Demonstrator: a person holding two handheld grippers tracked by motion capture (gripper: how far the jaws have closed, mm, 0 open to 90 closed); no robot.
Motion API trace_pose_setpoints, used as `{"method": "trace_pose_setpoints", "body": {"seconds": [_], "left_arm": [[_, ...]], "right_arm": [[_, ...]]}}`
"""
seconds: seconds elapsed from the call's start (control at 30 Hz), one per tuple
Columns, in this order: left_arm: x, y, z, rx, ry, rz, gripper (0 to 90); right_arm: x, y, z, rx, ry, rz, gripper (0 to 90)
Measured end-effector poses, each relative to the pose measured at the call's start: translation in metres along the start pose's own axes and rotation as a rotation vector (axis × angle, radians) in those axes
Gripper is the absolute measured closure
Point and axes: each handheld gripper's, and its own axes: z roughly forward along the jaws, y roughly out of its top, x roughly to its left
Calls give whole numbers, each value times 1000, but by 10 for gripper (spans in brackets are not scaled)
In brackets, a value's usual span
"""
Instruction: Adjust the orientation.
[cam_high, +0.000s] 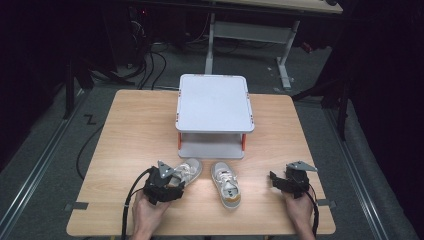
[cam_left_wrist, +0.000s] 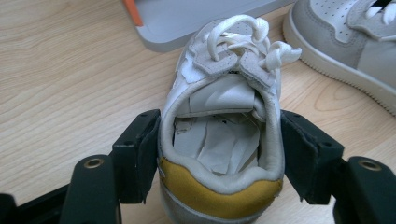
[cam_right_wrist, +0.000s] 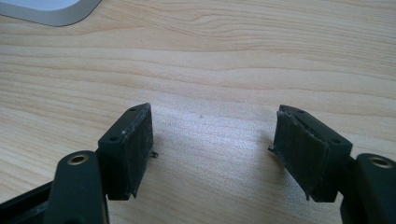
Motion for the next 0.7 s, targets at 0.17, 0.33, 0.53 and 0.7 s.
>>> {"method": "trace_pose_setpoints", "body": {"seconds": [0.17, 0.33, 0.53, 0.7], "left_arm": [[-15, 4, 3, 4, -5, 1, 339], [-26, 8, 5, 9, -5, -8, 336], [-34, 7, 6, 49, 8, 13, 325], [-39, 5, 5, 65, -17, 13, 317]], "right_arm": [[0, 0, 0, 0, 0, 0, 286], [0, 0, 0, 0, 0, 0, 285], [0, 0, 0, 0, 0, 0, 286], [0, 0, 0, 1, 0, 1, 286]]}}
